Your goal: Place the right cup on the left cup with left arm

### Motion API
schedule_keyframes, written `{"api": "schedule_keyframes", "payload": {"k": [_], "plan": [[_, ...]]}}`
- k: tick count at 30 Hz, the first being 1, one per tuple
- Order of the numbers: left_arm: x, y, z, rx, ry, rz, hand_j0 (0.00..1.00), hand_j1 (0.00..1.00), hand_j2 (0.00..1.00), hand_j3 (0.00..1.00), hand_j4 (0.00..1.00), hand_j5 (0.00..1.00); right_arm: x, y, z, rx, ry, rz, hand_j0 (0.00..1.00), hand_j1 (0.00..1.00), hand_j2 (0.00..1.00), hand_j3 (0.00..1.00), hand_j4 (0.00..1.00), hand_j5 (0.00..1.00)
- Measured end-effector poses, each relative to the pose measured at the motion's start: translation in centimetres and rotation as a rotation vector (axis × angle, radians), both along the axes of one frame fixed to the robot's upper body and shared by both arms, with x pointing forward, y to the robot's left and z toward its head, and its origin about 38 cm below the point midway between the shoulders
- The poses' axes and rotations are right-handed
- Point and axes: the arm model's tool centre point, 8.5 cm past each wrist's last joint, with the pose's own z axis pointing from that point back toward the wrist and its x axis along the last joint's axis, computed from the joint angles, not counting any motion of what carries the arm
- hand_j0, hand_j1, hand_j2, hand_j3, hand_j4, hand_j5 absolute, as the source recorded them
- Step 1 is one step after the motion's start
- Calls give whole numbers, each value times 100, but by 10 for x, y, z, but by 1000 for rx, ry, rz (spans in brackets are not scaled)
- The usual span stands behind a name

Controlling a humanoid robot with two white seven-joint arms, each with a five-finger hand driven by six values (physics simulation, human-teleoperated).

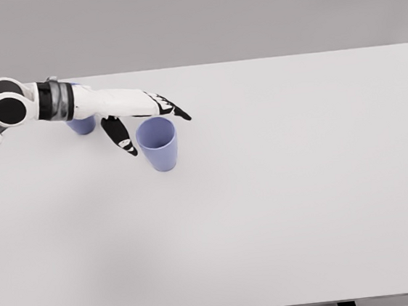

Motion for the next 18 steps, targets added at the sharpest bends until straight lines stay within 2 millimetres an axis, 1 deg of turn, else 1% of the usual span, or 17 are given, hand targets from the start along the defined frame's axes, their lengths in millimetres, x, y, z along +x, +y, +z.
{"api": "schedule_keyframes", "payload": {"k": [4, 5, 6, 7, 9, 10, 18], "plan": [[-2, -2, -7, 6, 7, -5, 100, 100, 100, 100, 100, 100, 1, 0, 0, 0, -2, 0, 100, 100, 100, 100, 100, 100], [-4, -2, -13, 4, 15, -4, 84, 84, 84, 84, 84, 84, 0, 0, 0, 0, 0, 0, 100, 100, 100, 100, 100, 100], [-3, -3, -12, -1, 10, -3, 80, 80, 80, 80, 80, 80, 0, 0, 0, 0, 0, 0, 100, 100, 100, 100, 100, 100], [-2, -3, -9, -5, 4, -3, 69, 69, 69, 69, 69, 69, 1, 0, 0, 0, -2, 0, 100, 100, 100, 100, 100, 100], [-2, -3, -8, -9, 0, -1, 58, 58, 58, 58, 58, 58, 0, 0, 0, 0, 0, 0, 100, 100, 100, 100, 100, 100], [-2, -3, -7, -11, -3, -1, 55, 55, 55, 55, 55, 55, 1, 0, 0, 0, -2, 0, 100, 100, 100, 100, 100, 100], [-2, 0, -4, -16, -9, 2, 52, 52, 52, 52, 52, 52, 1, 0, 0, 0, -2, 0, 100, 100, 100, 100, 100, 100]]}}
